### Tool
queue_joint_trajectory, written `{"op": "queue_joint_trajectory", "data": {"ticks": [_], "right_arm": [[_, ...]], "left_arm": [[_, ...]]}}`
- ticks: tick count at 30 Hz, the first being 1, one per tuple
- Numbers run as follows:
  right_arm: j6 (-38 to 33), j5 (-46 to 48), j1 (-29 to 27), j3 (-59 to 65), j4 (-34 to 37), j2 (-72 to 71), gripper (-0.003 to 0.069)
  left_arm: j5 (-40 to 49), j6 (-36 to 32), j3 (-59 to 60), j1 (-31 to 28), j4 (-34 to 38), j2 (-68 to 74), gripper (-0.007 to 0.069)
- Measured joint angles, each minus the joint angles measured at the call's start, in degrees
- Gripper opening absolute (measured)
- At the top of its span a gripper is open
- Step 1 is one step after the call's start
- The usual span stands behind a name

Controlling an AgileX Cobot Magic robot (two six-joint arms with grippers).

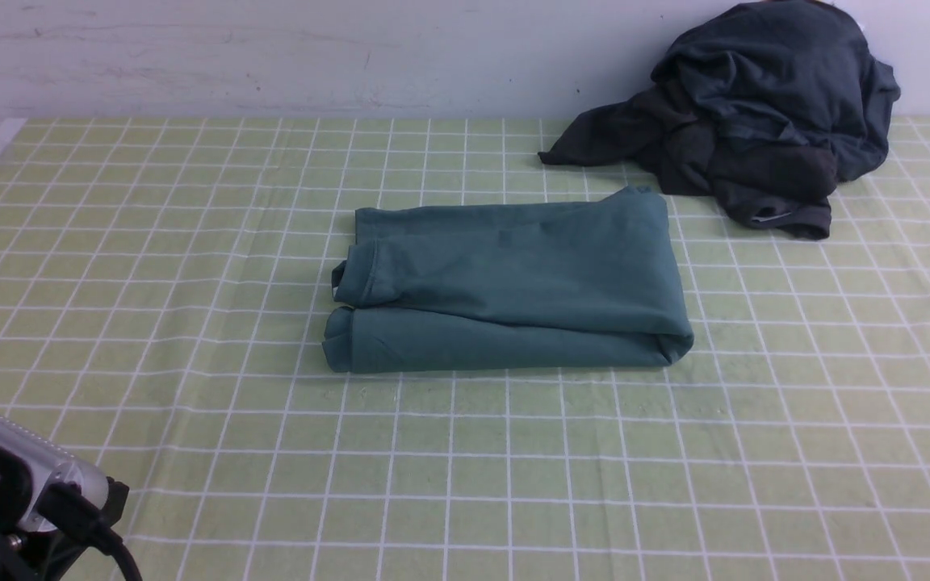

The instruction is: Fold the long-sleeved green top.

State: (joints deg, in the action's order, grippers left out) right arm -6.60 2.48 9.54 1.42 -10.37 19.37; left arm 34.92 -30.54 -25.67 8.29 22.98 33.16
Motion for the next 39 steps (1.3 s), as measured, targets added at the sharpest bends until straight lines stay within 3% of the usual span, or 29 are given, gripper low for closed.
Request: {"op": "queue_joint_trajectory", "data": {"ticks": [6,15,39], "right_arm": [[5.98,15.84,-3.39,0.0,4.21,-12.37,-0.0014],[6.6,17.53,-14.64,0.0,12.16,-19.96,-0.0014],[5.81,17.87,-14.84,-0.05,12.65,-20.0,-0.0014]], "left_arm": [[0.0,0.0,0.0,0.0,0.18,-0.01,-0.0003],[0.0,0.0,0.0,0.0,0.76,-0.06,-0.0003],[0.0,0.0,0.0,0.0,1.03,-0.06,-0.0003]]}}
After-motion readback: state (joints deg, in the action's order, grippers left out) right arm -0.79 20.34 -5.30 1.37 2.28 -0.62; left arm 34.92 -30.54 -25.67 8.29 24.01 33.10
